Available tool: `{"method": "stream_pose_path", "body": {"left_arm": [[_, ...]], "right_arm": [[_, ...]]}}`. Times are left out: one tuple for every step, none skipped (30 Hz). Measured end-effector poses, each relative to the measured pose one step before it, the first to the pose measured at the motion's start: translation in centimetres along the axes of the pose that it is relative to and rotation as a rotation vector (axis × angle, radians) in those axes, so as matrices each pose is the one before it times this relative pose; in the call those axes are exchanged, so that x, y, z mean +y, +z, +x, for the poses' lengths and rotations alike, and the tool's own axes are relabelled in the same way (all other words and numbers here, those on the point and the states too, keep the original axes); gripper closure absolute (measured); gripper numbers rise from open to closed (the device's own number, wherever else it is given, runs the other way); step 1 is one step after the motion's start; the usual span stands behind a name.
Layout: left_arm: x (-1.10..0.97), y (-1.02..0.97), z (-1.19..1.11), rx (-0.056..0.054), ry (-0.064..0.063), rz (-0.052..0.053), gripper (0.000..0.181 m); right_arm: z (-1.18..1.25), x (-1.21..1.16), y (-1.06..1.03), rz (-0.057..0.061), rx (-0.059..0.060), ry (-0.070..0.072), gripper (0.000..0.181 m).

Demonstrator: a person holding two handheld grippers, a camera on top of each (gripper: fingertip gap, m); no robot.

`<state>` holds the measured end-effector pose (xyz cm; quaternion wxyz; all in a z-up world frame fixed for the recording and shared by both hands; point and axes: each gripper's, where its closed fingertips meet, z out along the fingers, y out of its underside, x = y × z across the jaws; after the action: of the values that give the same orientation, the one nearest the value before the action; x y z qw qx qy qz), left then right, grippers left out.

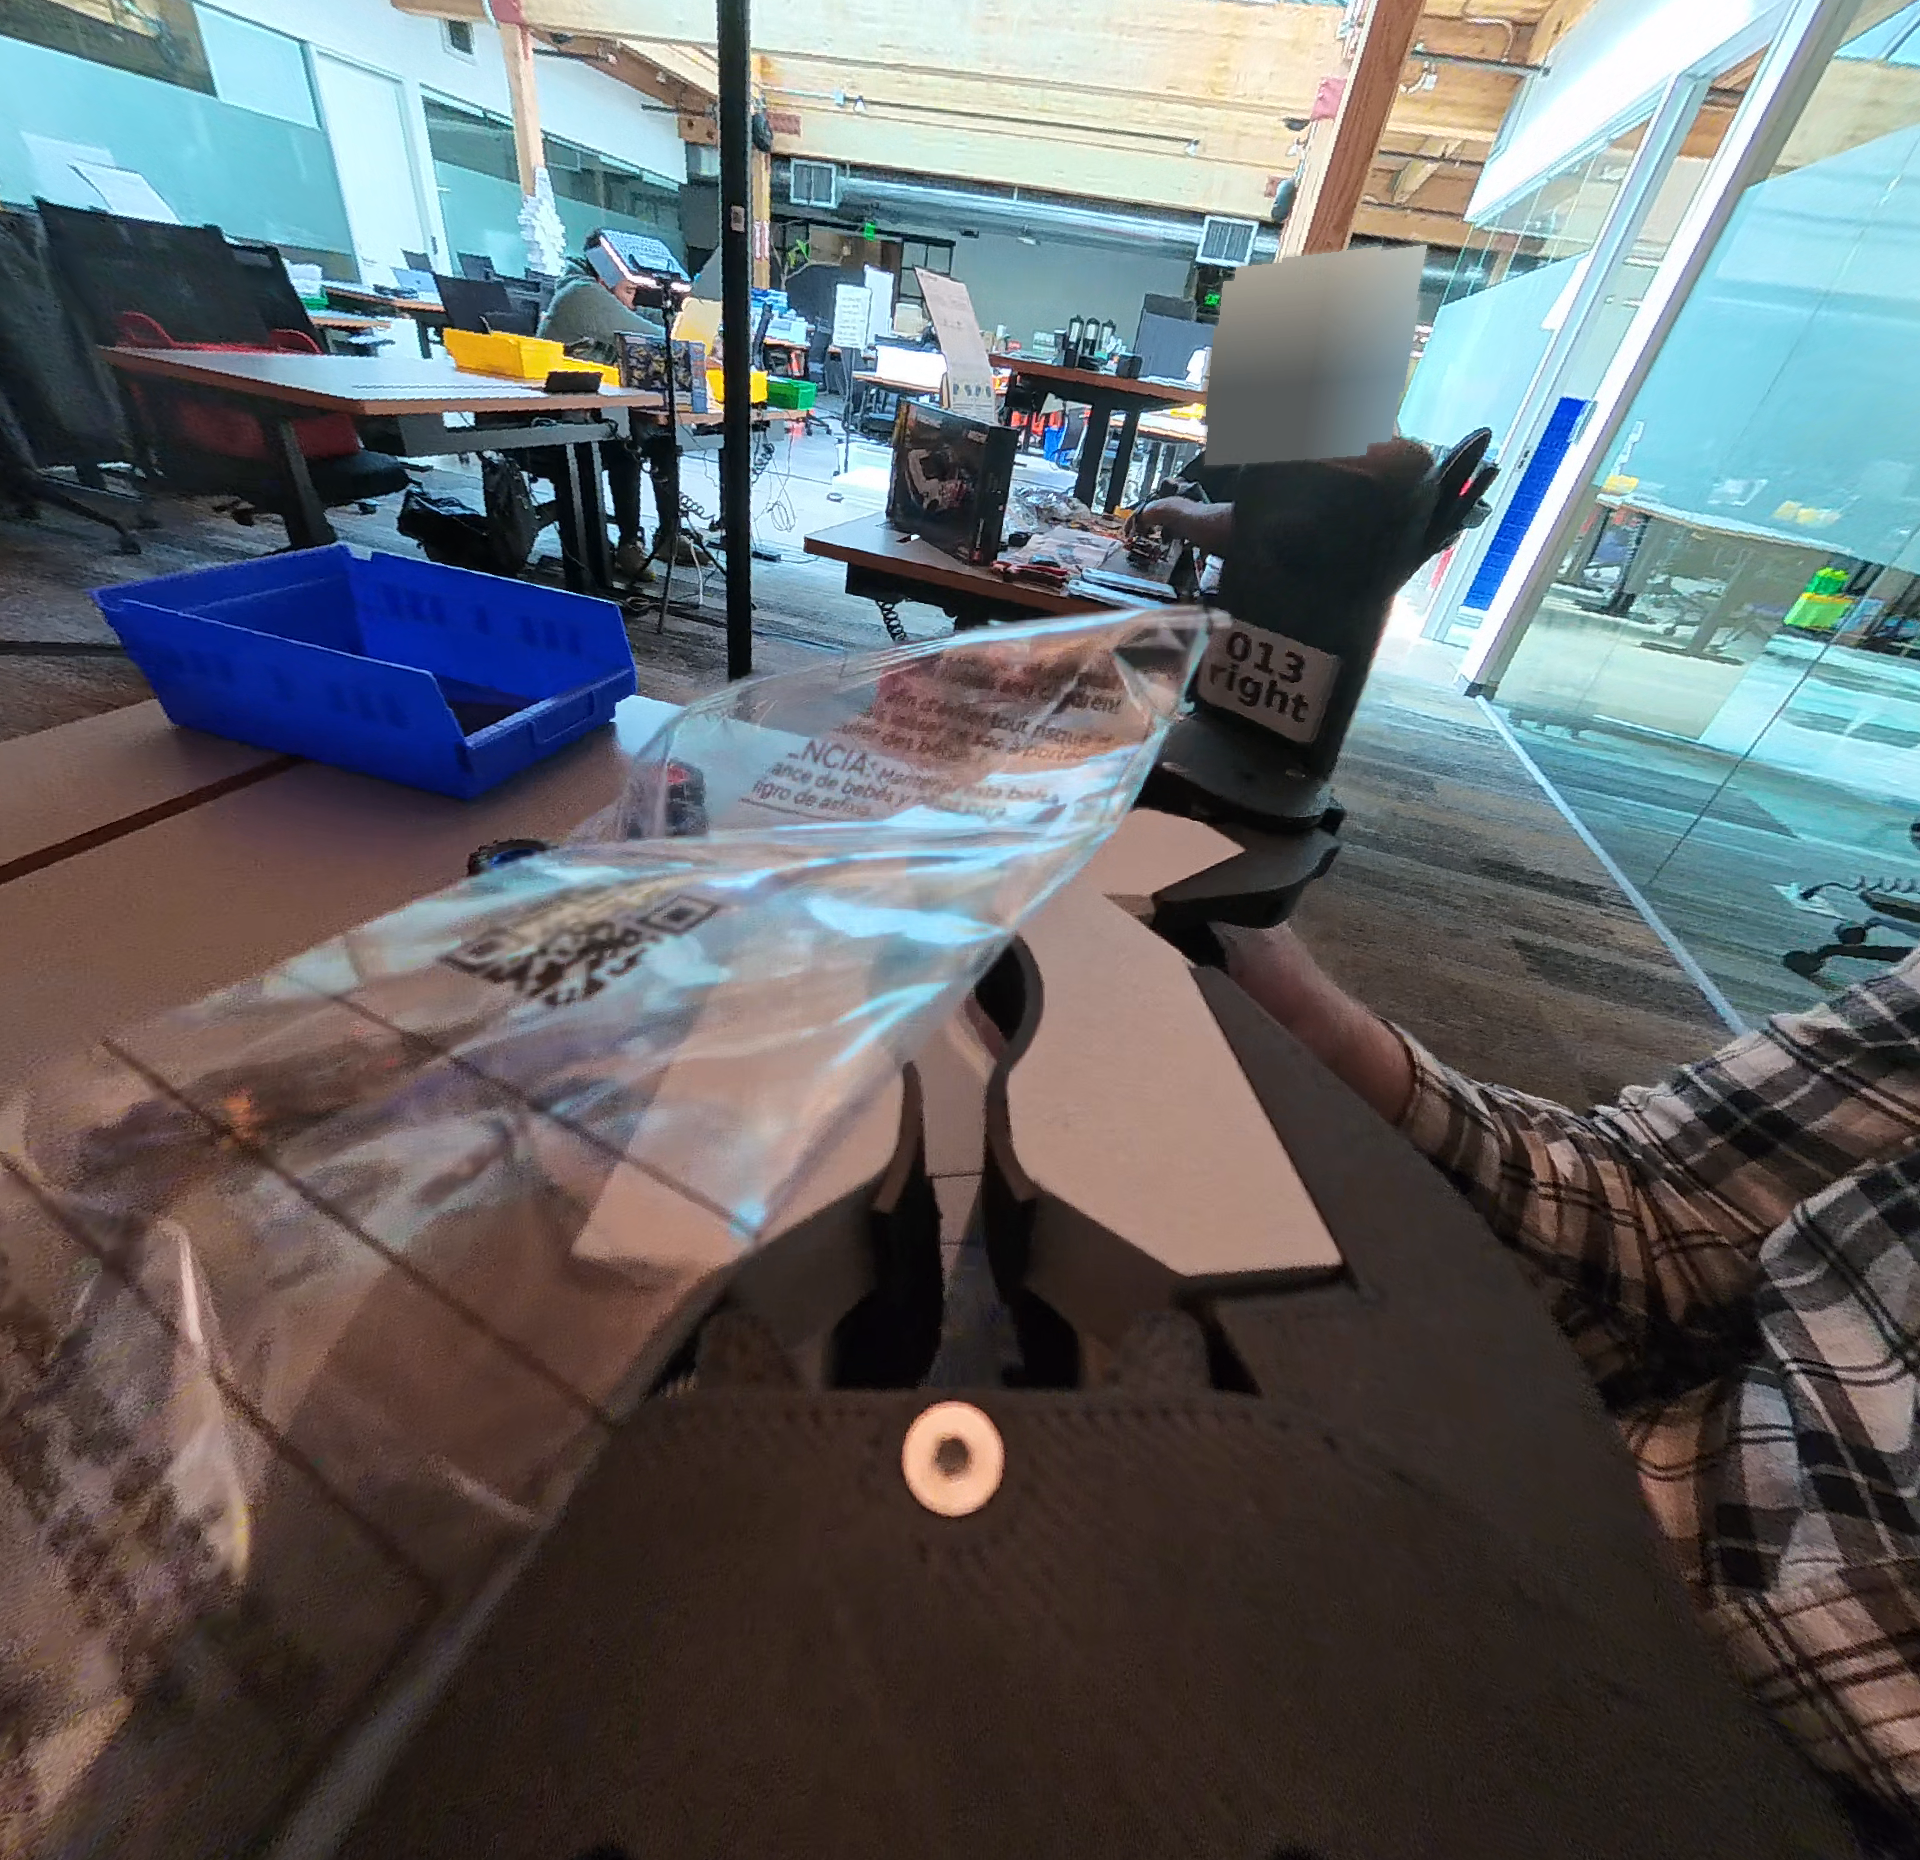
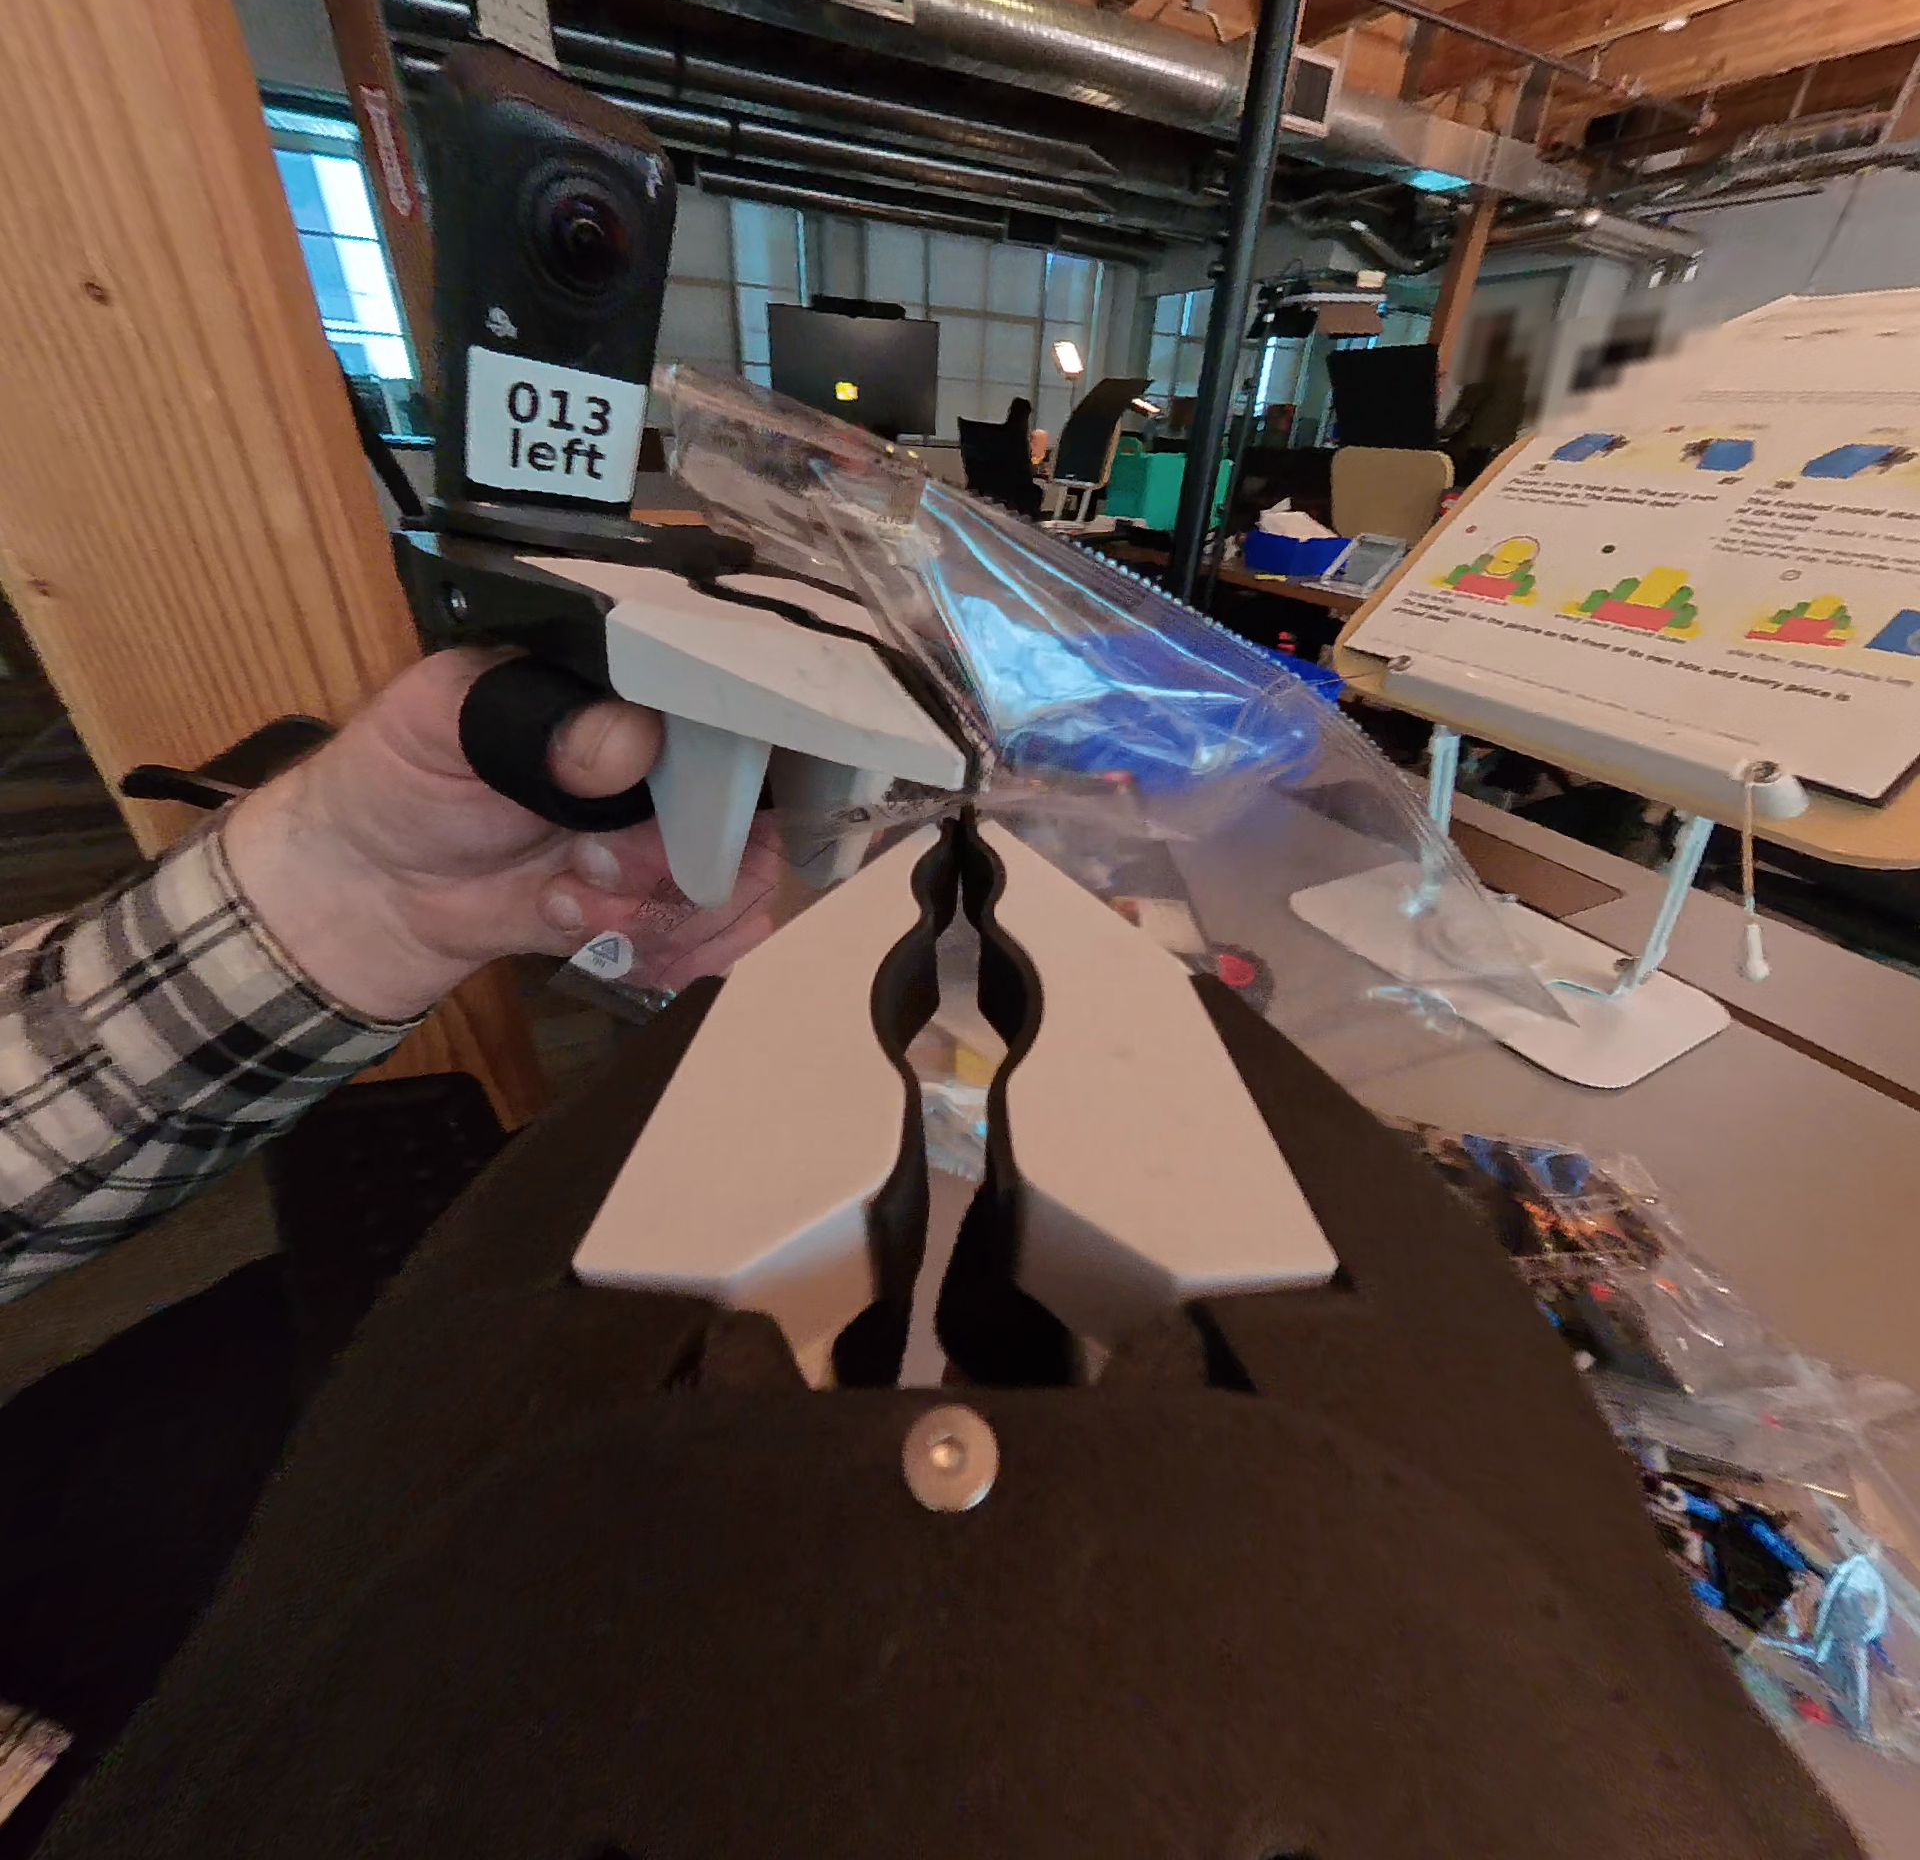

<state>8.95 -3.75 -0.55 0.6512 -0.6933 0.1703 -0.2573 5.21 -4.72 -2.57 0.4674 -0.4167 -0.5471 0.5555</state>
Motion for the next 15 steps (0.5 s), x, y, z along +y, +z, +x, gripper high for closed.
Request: {"method": "stream_pose_path", "body": {"left_arm": [[-0.075,0.014,0.246,0.0136,-0.0032,0.0071,0.181],[-0.087,0.015,0.207,0.0119,-0.0040,0.0077,0.181],[-0.119,0.010,0.214,0.0123,-0.0054,0.0099,0.181],[-0.171,-0.040,0.234,0.0144,-0.0048,0.0142,0.181],[-0.235,-0.119,0.145,0.0112,-0.0071,0.0206,0.181],[-0.256,-0.206,-0.001,0.0055,-0.0157,0.0241,0.181],[-0.224,-0.243,-0.008,0.0077,-0.0150,0.0246,0.181],[-0.139,-0.262,-0.017,0.0081,-0.0116,0.0228,0.181],[-0.108,-0.266,-0.115,0.0016,-0.0085,0.0230,0.181],[-0.054,-0.221,-0.098,0.0038,-0.0104,0.0201,0.181],[0.028,-0.162,0.012,0.0112,-0.0126,0.0154,0.181],[0.072,-0.102,-0.095,0.0022,-0.0107,0.0113,0.181],[0.114,-0.048,-0.154,-0.0035,-0.0076,0.0085,0.181],[0.131,-0.021,-0.087,-0.0005,-0.0042,0.0064,0.181],[0.059,-0.059,-0.188,-0.0091,-0.0024,0.0104,0.181]], "right_arm": [[-0.152,-0.029,-0.201,0.0031,-0.0158,0.0125,0.181],[-0.144,-0.072,-0.197,0.0073,-0.0165,0.0158,0.181],[-0.193,-0.082,-0.189,0.0077,-0.0221,0.0219,0.181],[-0.118,-0.047,-0.179,0.0076,-0.0182,0.0249,0.181],[-0.071,-0.033,-0.194,0.0072,-0.0173,0.0268,0.181],[-0.120,-0.131,-0.251,0.0157,-0.0204,0.0230,0.181],[-0.133,-0.204,-0.281,0.0204,-0.0197,0.0216,0.181],[-0.172,-0.150,-0.256,0.0150,-0.0198,0.0201,0.181],[-0.170,-0.101,-0.206,0.0098,-0.0155,0.0117,0.181],[-0.078,-0.013,-0.152,0.0040,-0.0039,0.0034,0.181],[0.019,0.129,-0.084,-0.0052,0.0034,-0.0002,0.181],[0.117,0.235,-0.017,-0.0102,0.0089,-0.0027,0.181],[0.280,0.303,0.011,-0.0133,0.0224,-0.0108,0.181],[0.428,0.223,-0.022,-0.0071,0.0325,-0.0099,0.181],[0.294,-0.094,-0.108,0.0143,0.0255,-0.0029,0.181]]}}
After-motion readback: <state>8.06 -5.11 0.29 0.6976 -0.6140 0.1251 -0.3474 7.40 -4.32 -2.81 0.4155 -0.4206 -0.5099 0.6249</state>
